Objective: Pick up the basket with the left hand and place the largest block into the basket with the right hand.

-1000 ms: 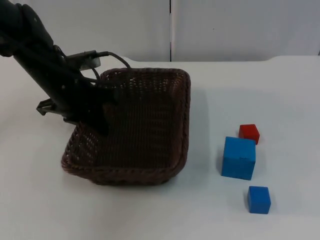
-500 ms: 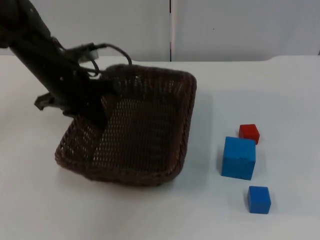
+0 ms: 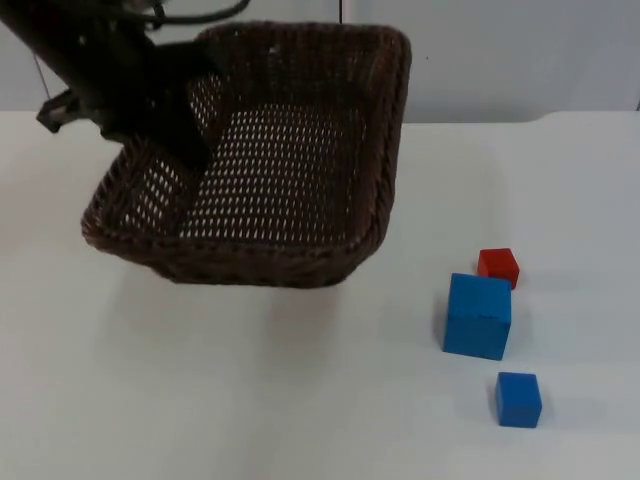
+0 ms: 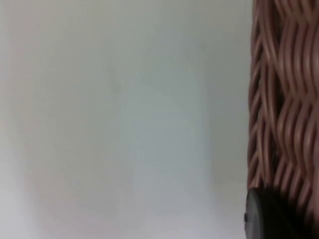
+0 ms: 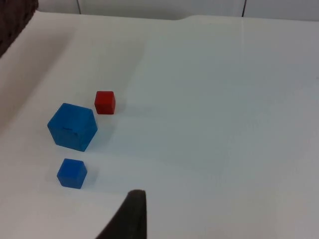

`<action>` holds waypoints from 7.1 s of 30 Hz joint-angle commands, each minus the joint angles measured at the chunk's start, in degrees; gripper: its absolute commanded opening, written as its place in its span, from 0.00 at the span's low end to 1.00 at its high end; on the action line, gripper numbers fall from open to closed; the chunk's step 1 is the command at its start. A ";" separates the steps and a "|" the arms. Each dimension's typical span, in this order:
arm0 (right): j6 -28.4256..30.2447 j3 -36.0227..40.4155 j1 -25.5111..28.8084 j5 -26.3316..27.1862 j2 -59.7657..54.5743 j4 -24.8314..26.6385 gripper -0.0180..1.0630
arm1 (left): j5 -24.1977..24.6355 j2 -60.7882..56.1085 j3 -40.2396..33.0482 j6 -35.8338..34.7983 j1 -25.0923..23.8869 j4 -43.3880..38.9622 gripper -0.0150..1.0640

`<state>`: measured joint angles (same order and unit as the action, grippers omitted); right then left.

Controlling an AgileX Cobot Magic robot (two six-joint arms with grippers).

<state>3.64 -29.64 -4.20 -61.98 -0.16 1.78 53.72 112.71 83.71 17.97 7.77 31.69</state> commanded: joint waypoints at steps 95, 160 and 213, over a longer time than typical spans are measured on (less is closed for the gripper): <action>-1.34 -15.20 0.48 12.01 -28.77 -0.19 0.99 | -5.87 -23.17 -33.55 0.00 -6.82 3.71 0.01; -25.47 -29.02 -25.14 21.72 -91.97 1.29 0.99 | -6.08 -23.17 -33.66 0.39 -6.82 3.22 0.01; -46.40 -33.43 -28.41 40.83 -116.54 -3.15 0.62 | -8.17 -23.05 -33.66 1.15 -6.82 3.82 0.01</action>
<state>-42.85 -62.70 -32.35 -21.68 -116.87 -0.97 45.53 90.65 50.15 18.82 1.04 33.54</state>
